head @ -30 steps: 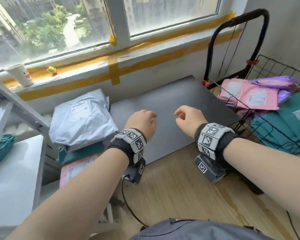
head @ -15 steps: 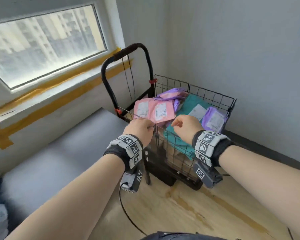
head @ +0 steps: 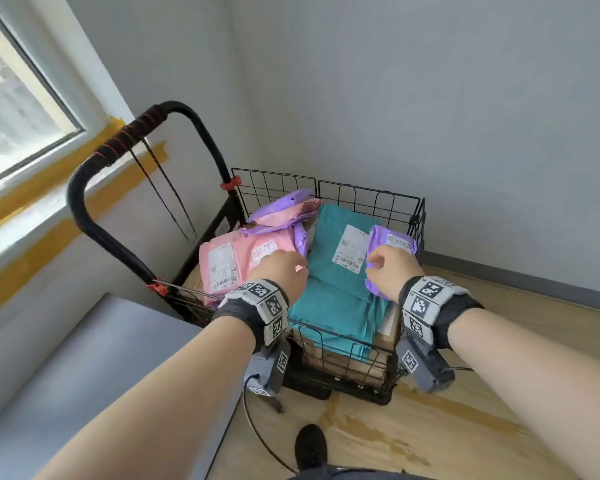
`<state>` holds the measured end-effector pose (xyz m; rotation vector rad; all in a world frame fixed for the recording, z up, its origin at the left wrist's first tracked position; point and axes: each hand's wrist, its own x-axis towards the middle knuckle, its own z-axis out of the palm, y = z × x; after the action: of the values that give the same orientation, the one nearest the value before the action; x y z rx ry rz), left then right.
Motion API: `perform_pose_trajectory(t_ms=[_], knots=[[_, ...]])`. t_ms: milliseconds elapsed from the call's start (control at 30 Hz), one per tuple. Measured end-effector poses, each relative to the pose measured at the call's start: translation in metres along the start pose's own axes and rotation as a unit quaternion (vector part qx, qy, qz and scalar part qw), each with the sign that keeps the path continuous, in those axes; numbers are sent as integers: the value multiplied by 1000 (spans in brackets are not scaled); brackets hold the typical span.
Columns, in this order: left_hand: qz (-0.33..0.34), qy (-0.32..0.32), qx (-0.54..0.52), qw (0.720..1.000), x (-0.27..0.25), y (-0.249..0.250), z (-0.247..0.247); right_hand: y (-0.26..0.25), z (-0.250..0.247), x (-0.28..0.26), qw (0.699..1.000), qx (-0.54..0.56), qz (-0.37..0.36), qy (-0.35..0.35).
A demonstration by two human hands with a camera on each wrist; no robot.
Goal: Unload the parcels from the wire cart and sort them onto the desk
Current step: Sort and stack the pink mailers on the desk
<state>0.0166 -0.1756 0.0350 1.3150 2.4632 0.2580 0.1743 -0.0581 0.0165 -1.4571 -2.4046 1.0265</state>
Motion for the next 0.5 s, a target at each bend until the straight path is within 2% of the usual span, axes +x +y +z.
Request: perform_pose_trajectory(t_ms=[200,333,500], knots=[[-12,-83,-1,997,70,-22,14,22,20,56,990,8,134,32],[-37,-134,2,990,97,-27,38,37,35,77,977,20,207,52],[-65,-164,5,984,118,-23,70,63,47,108,964,40,260,22]])
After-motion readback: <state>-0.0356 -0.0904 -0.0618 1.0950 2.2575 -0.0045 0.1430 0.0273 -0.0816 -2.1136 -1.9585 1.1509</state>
